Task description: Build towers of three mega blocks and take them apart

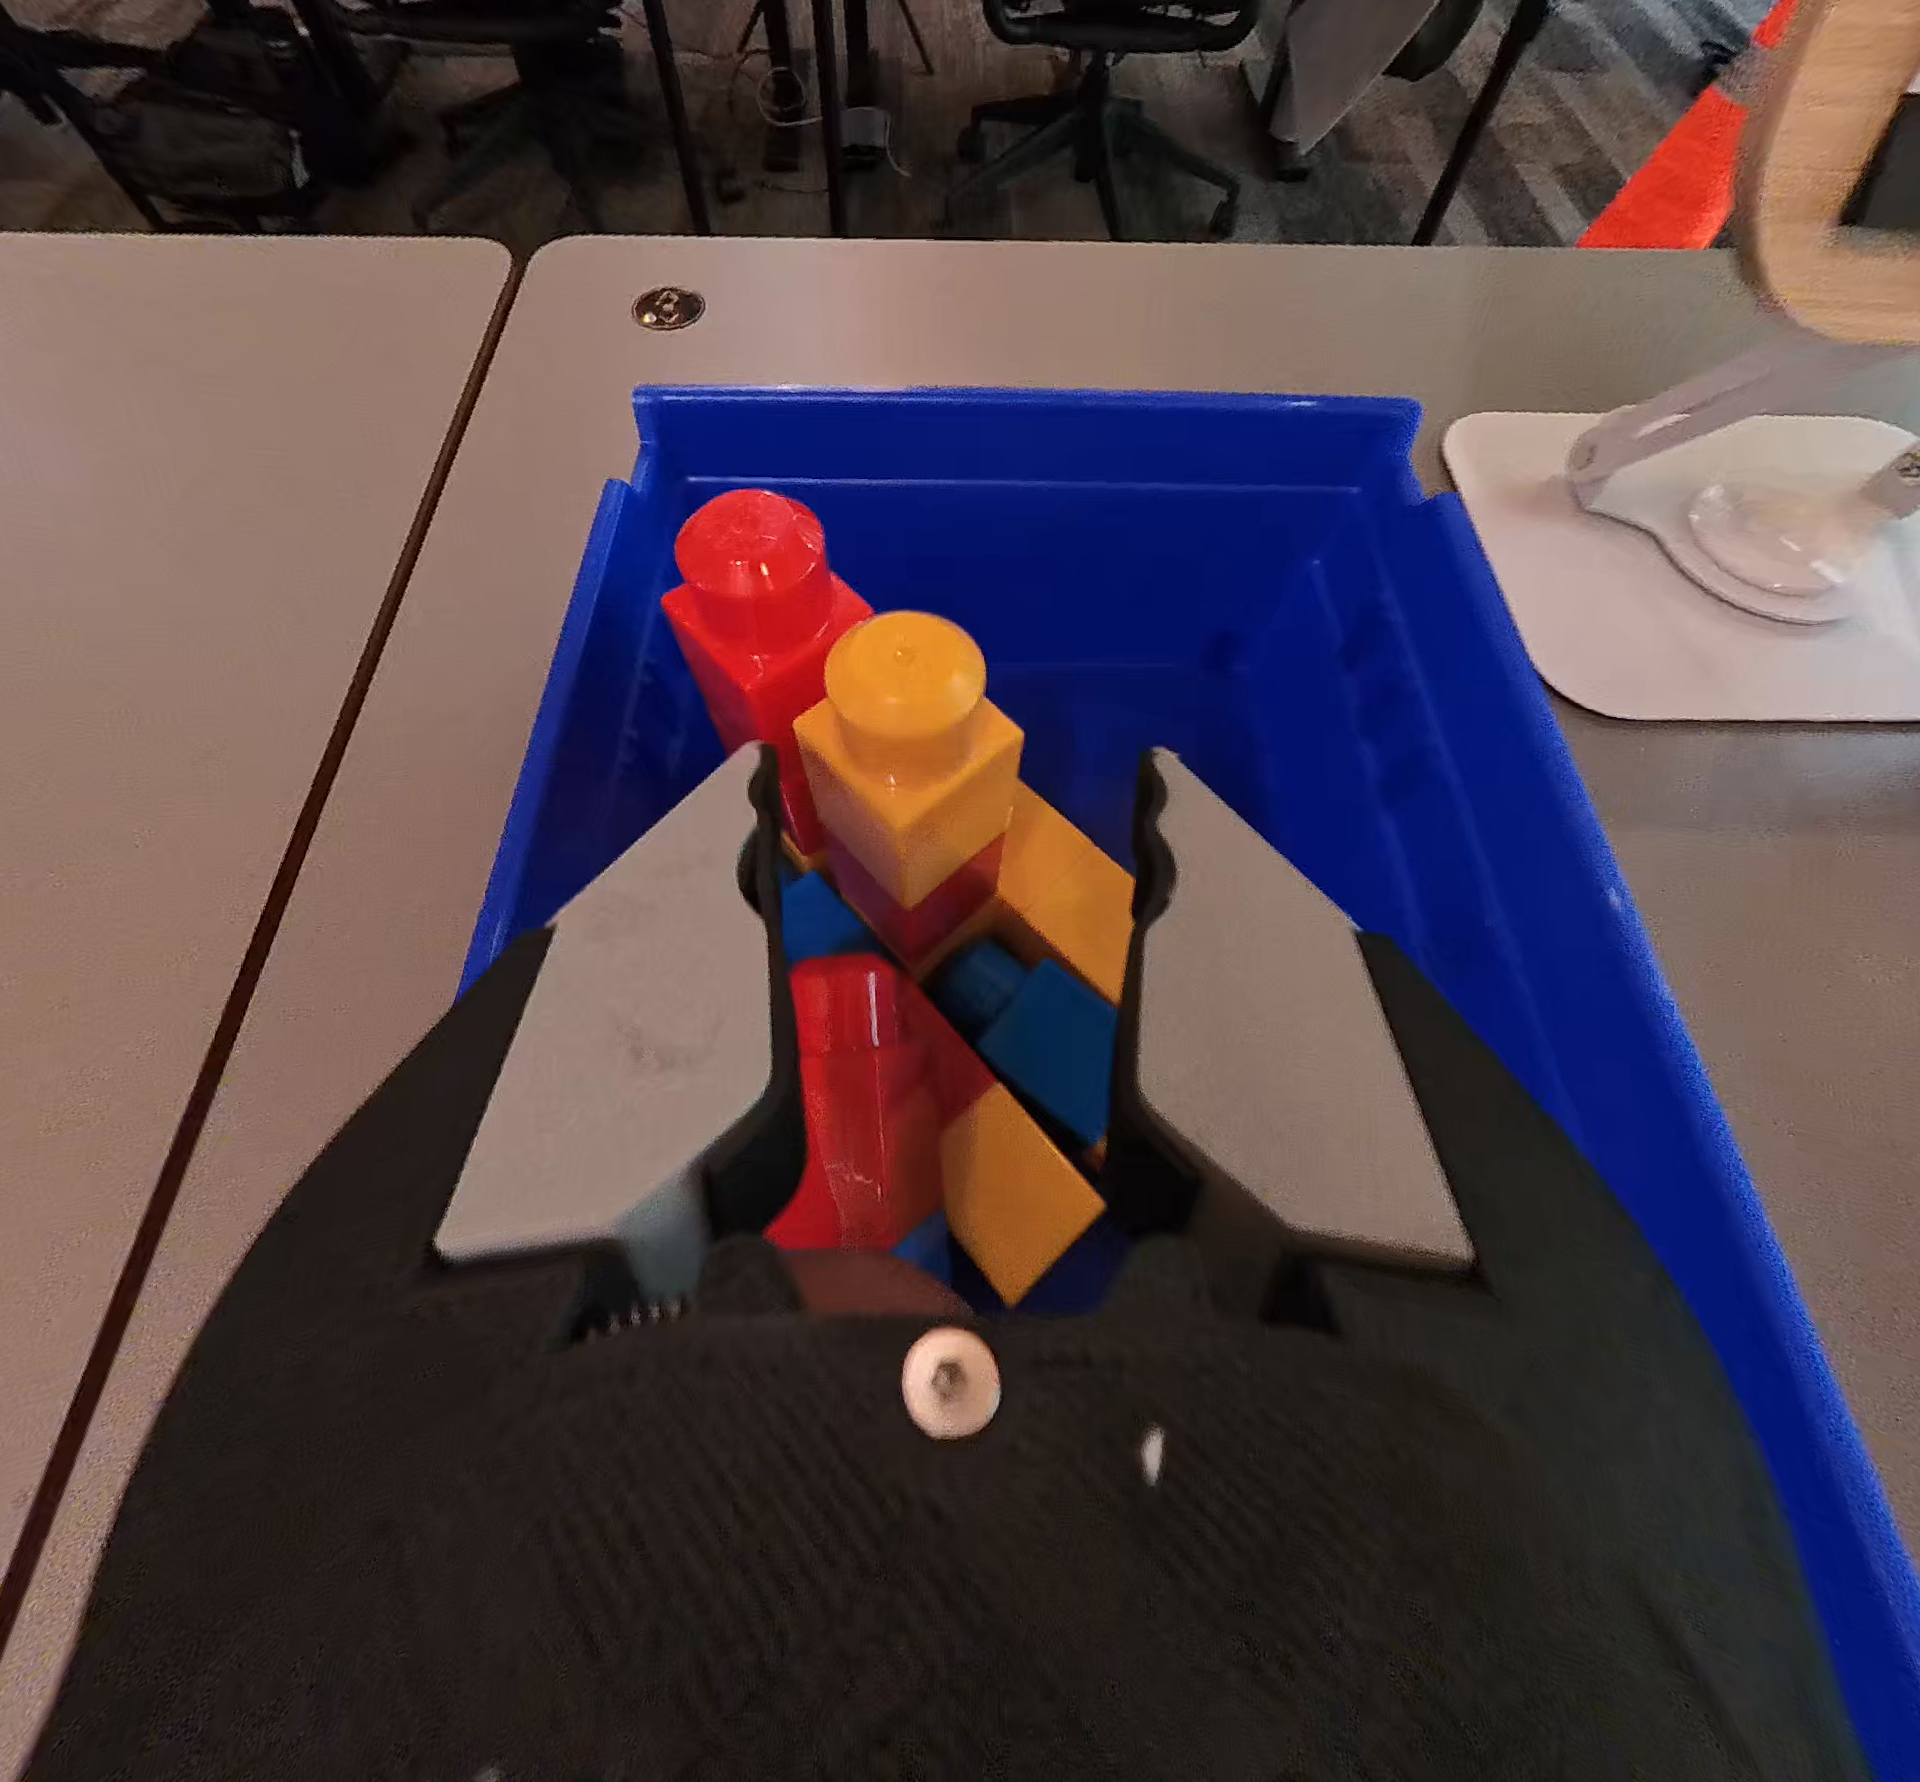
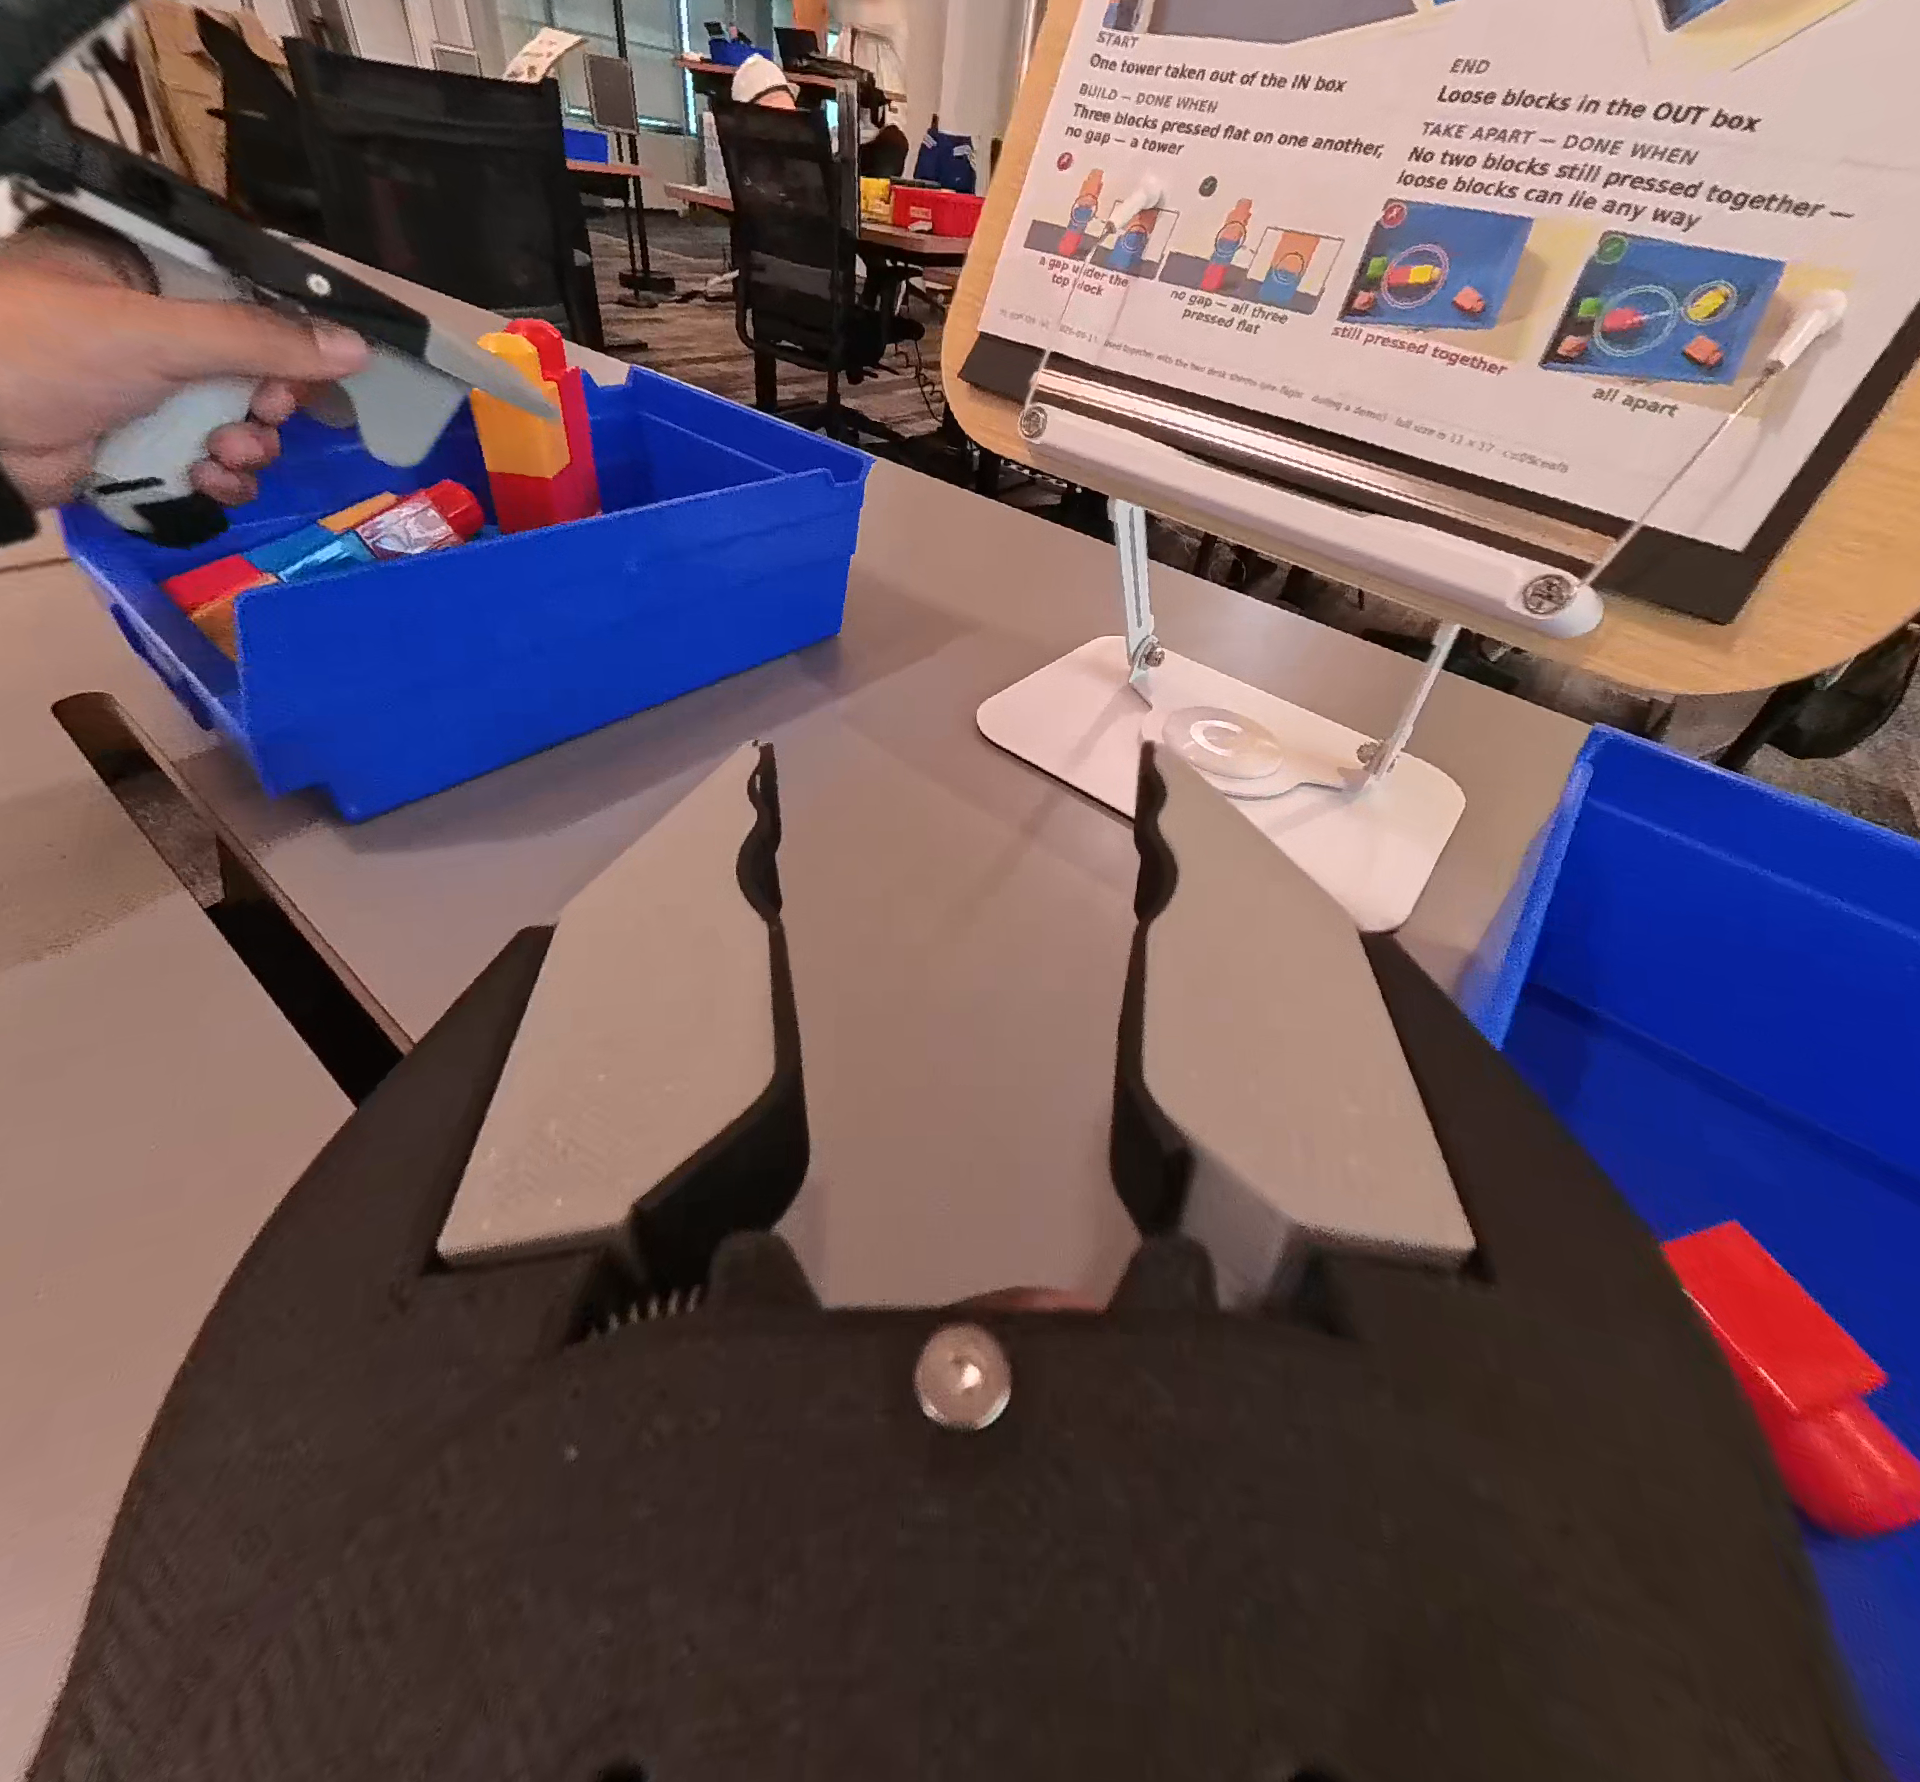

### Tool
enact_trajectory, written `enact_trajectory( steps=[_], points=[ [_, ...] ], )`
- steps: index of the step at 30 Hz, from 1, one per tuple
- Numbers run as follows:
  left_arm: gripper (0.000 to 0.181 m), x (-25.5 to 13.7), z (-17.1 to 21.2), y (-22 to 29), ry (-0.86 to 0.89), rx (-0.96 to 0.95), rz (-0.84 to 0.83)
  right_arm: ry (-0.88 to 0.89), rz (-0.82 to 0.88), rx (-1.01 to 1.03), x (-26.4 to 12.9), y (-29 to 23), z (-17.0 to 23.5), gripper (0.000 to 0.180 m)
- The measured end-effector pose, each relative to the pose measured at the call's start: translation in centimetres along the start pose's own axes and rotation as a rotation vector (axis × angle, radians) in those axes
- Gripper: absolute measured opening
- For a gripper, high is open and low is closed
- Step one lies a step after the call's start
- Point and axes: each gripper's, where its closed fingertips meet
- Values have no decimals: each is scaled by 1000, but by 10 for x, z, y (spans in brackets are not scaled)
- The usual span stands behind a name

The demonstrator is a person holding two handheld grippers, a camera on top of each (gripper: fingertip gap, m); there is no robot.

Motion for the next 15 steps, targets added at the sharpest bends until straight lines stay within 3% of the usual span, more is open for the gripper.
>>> enact_trajectory(
  steps=[4, 6, 15],
  points=[
    [66, 20, 21, -12, -83, 5, -83, -3, -10, 0, 1, -2, 0, 66],
    [55, 28, 31, -16, -111, -10, -111, 2, -11, 3, 1, -2, -1, 66],
    [49, 23, 18, -18, -61, 28, -83, 4, -20, 12, 1, -4, -2, 66]
  ],
)
Point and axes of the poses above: each gripper's, where its closed fingertips meet, x out along the fingers, z out of its underside, y = z × x across the jaws, and after that the axes turned 12 degrees about y, right-handed
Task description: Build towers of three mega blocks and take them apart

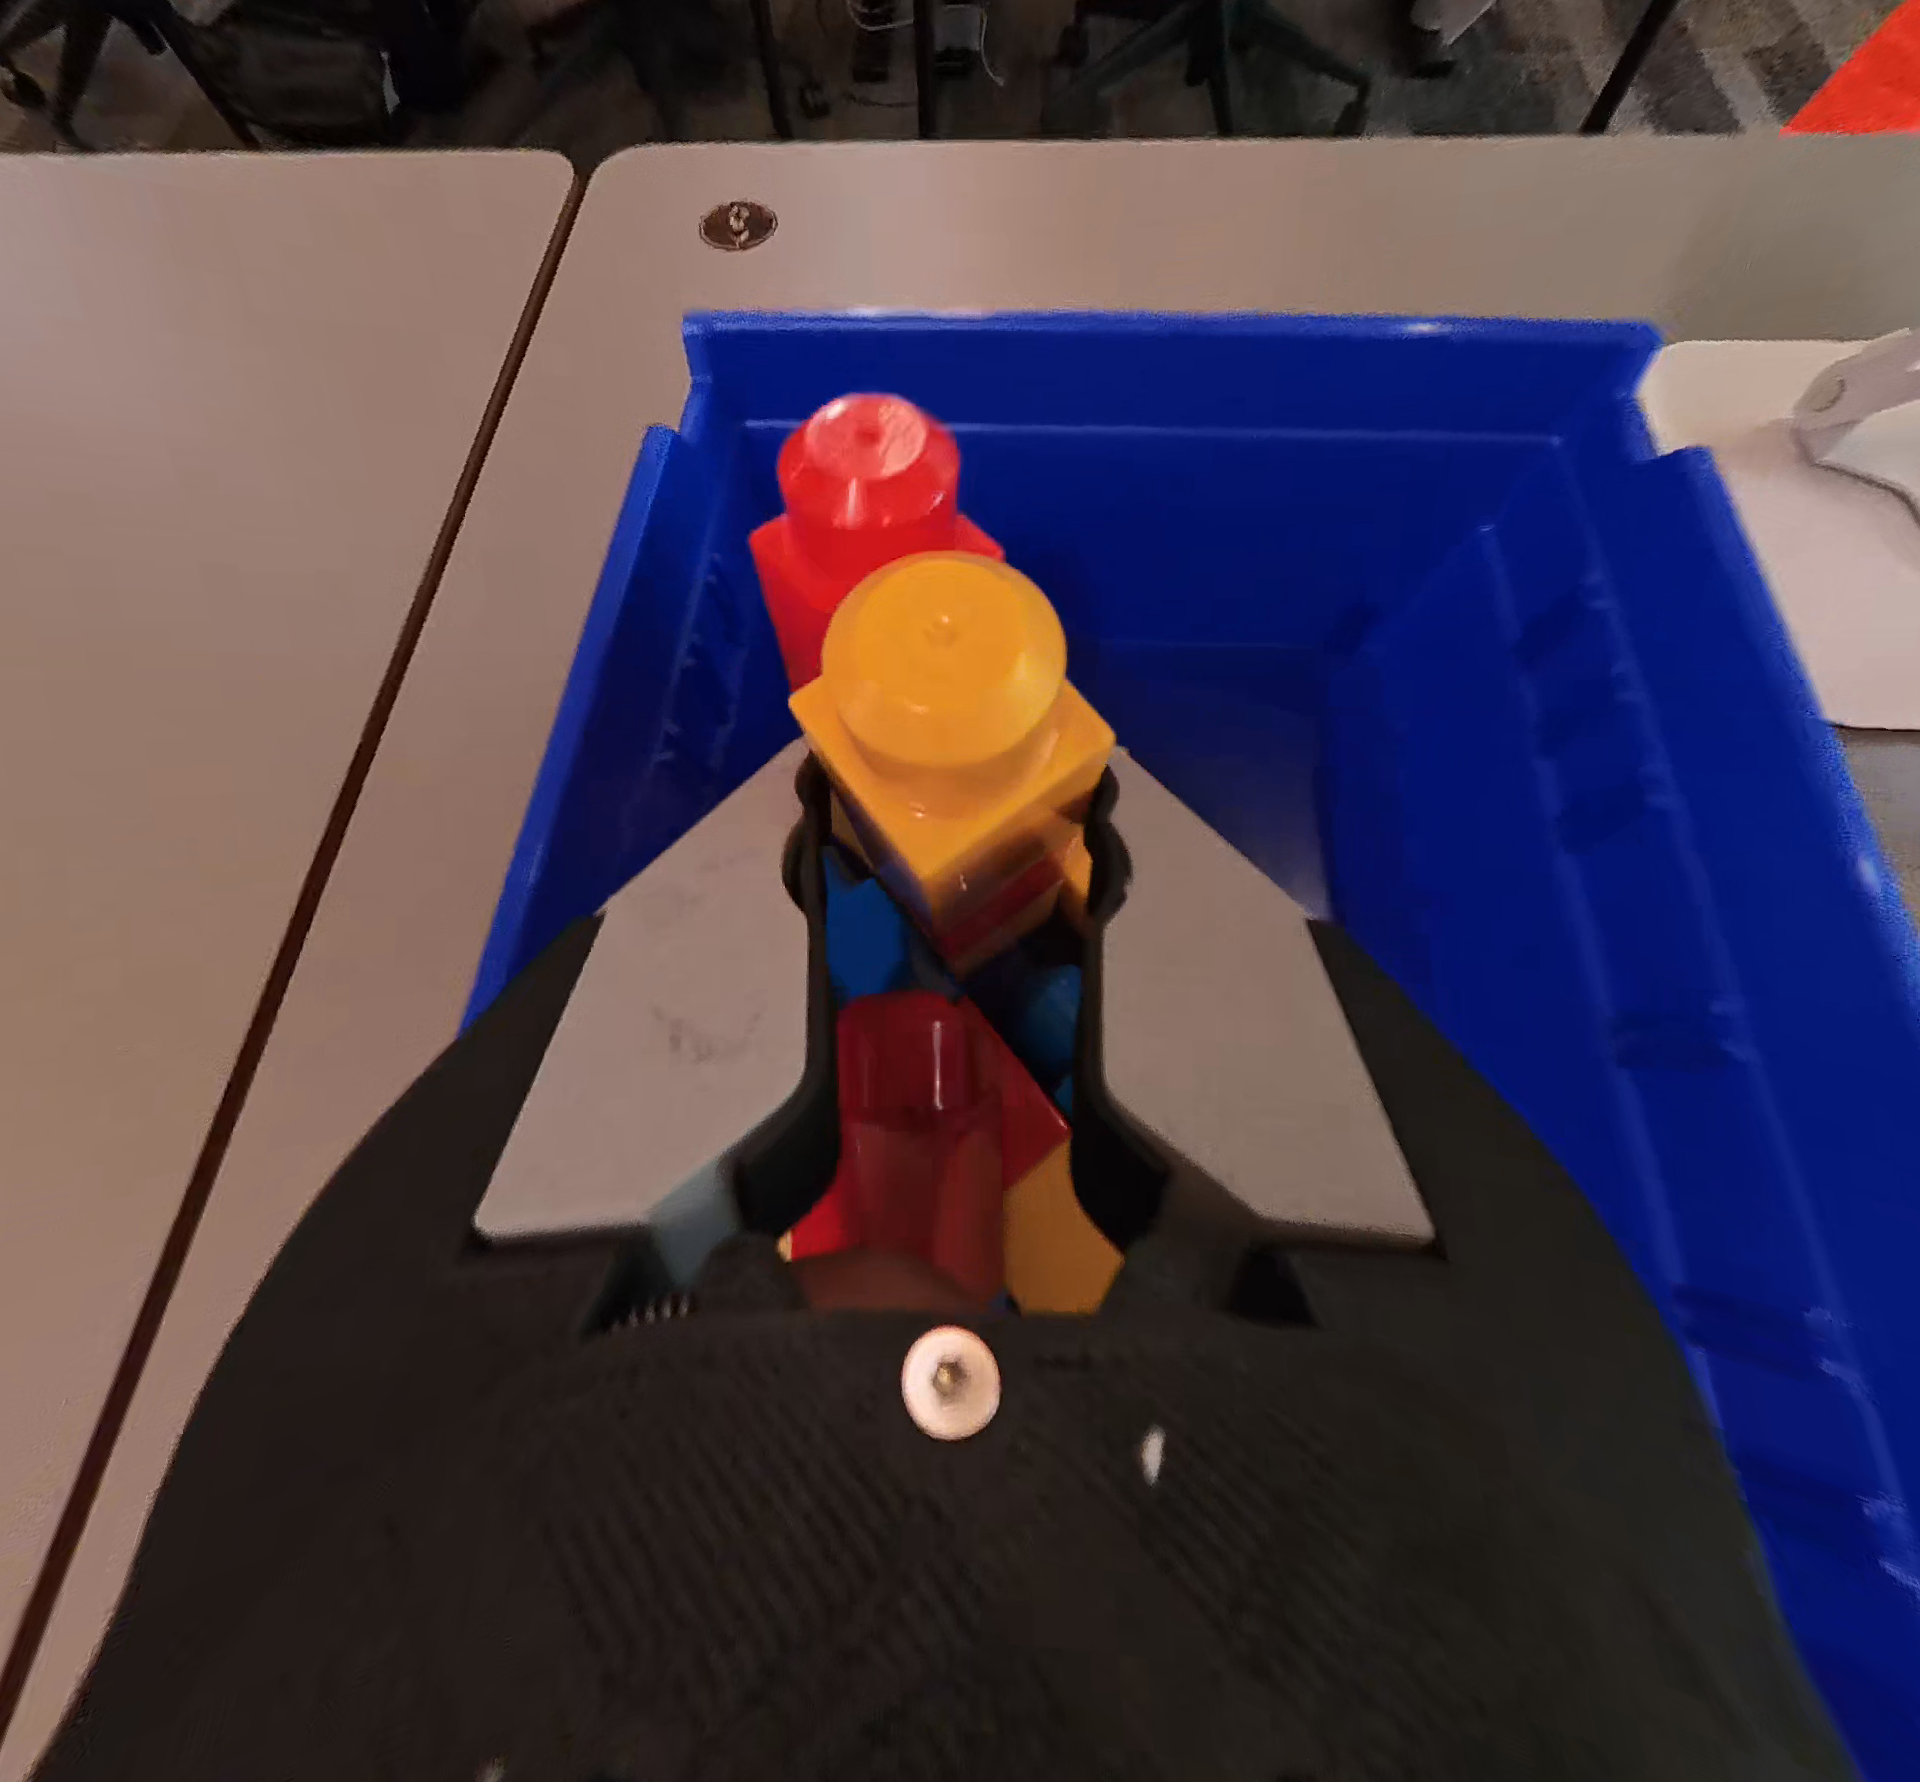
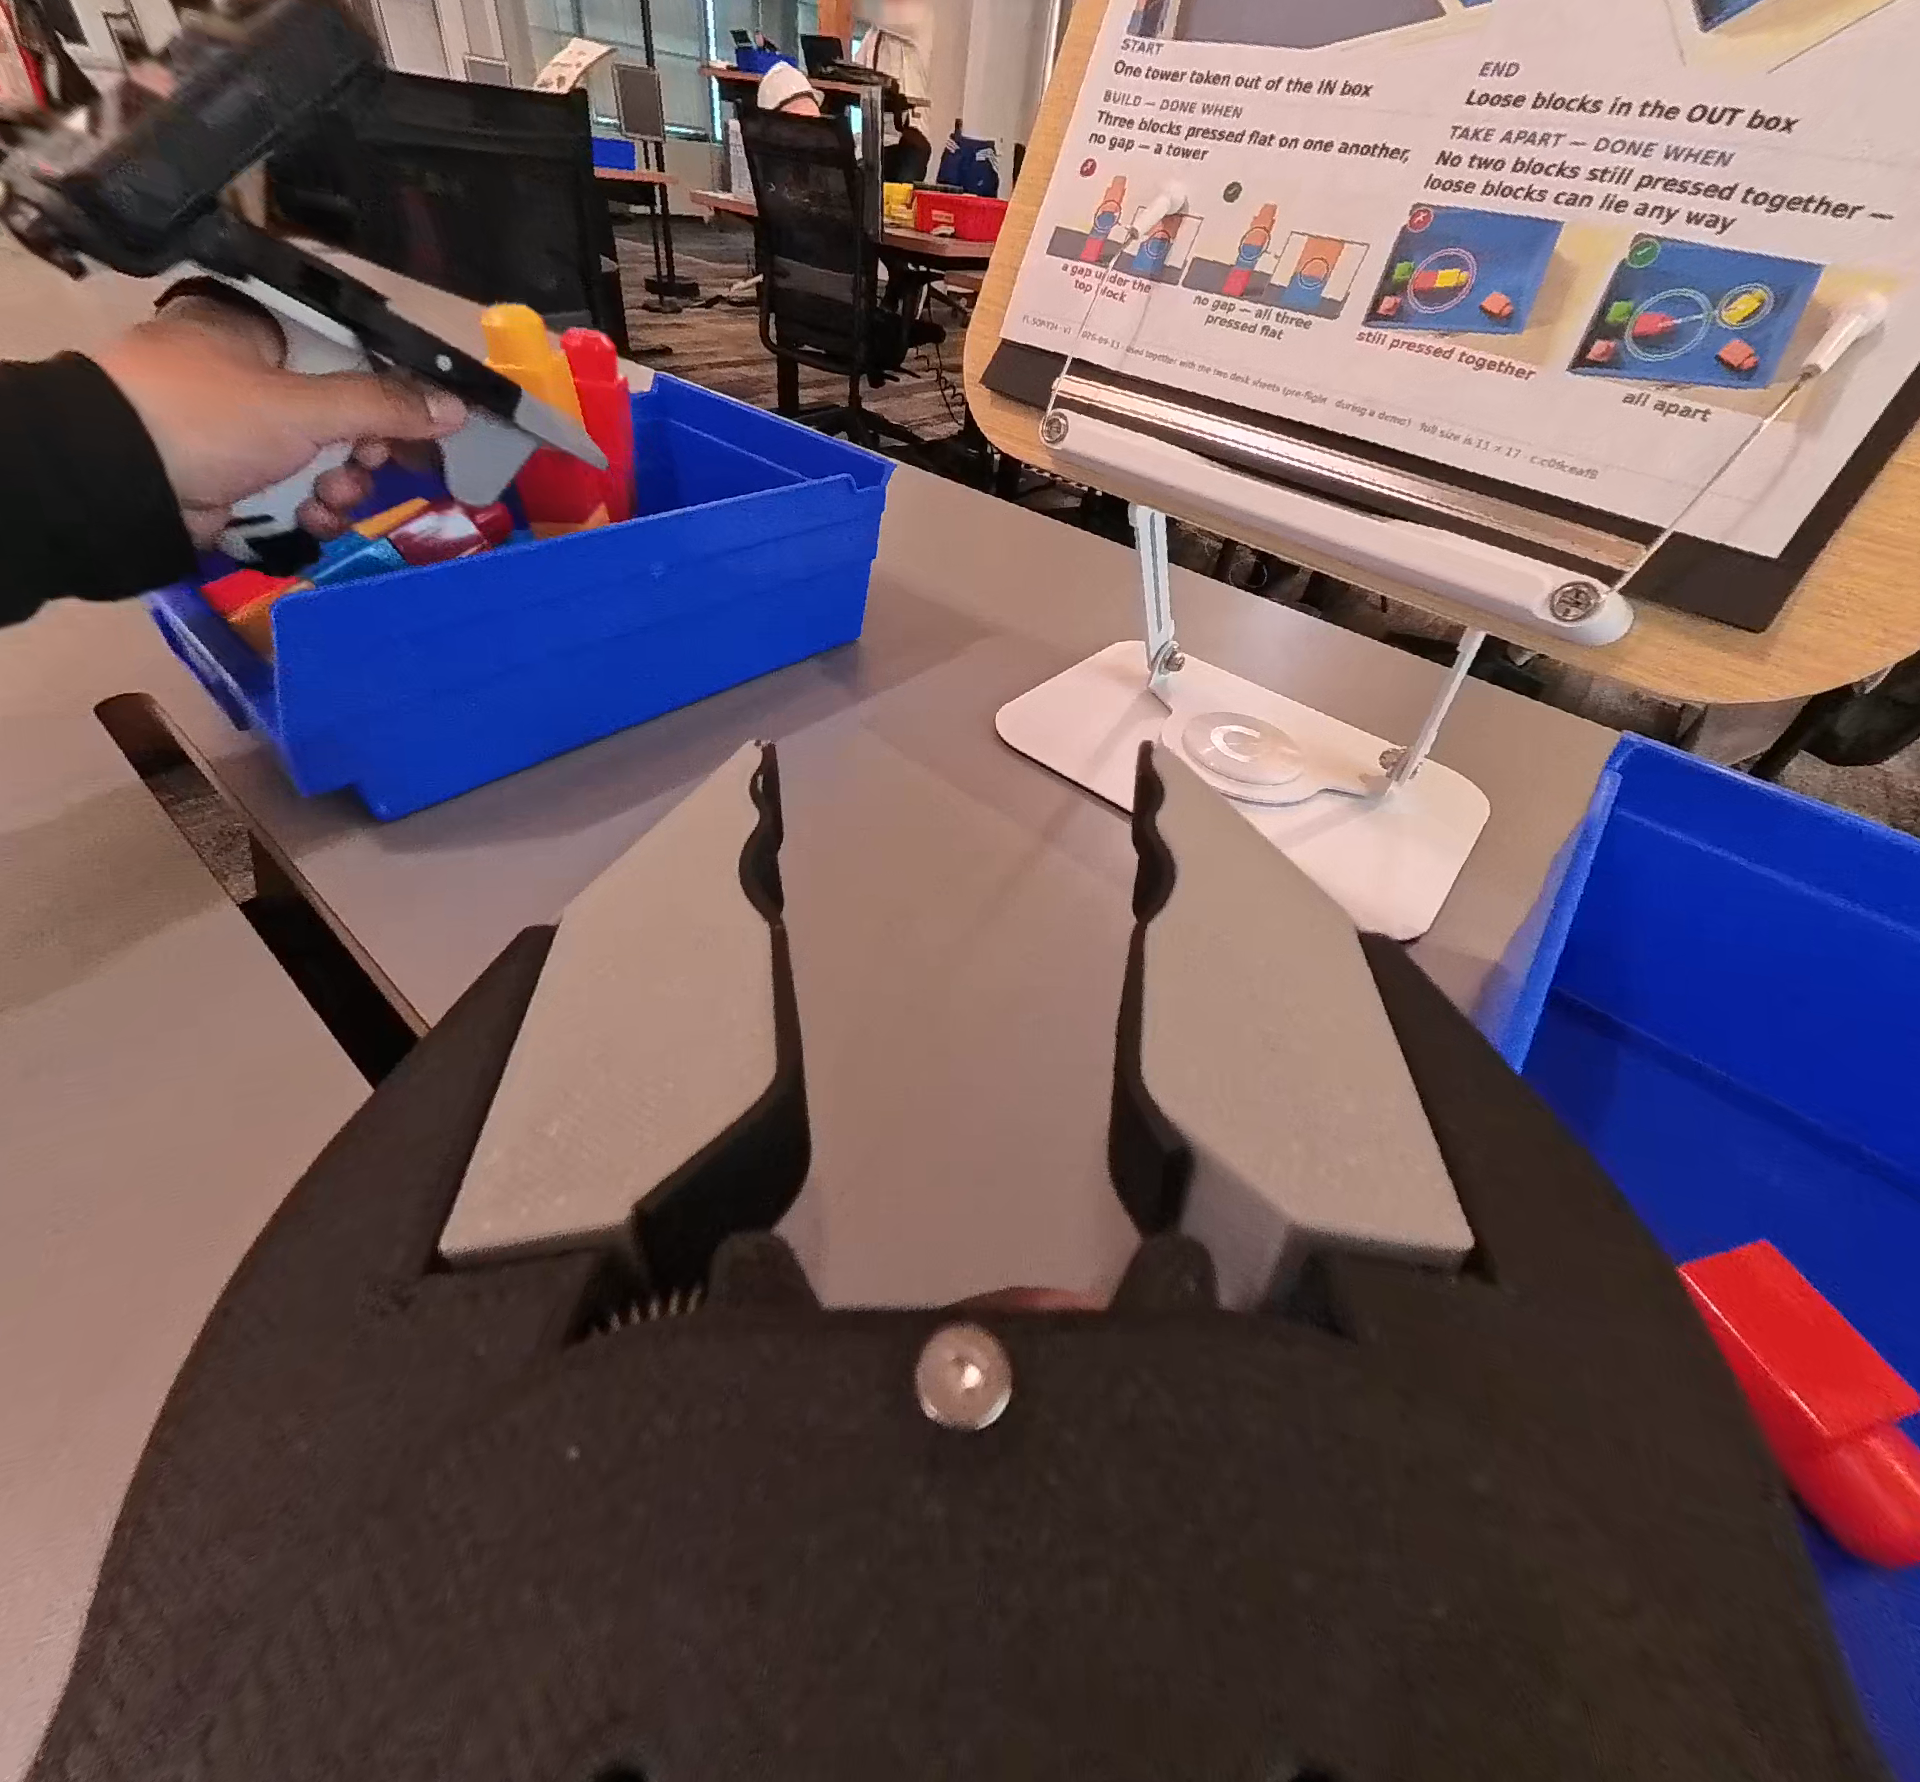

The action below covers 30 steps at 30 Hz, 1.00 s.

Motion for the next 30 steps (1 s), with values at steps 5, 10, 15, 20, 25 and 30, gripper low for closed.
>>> enact_trajectory(
  steps=[5, 10, 15, 20, 25, 30],
  points=[
    [48, -31, -39, 12, 81, 0, 88, 5, -7, 20, 0, 0, -1, 65],
    [49, -81, -78, 85, 178, 15, 425, 37, -98, 80, 0, -14, -7, 66],
    [48, -151, -79, 187, 164, 110, 897, 114, -320, 174, -5, -51, -24, 67],
    [48, -183, -60, 252, 78, 108, 1058, 101, -380, 134, -5, -68, -23, 72],
    [48, -203, -36, 306, 37, 141, 1157, 53, -305, 49, 0, -60, -13, 80],
    [48, -214, -27, 334, 39, 119, 1223, -27, -315, 21, -2, -61, 0, 34]
  ],
)
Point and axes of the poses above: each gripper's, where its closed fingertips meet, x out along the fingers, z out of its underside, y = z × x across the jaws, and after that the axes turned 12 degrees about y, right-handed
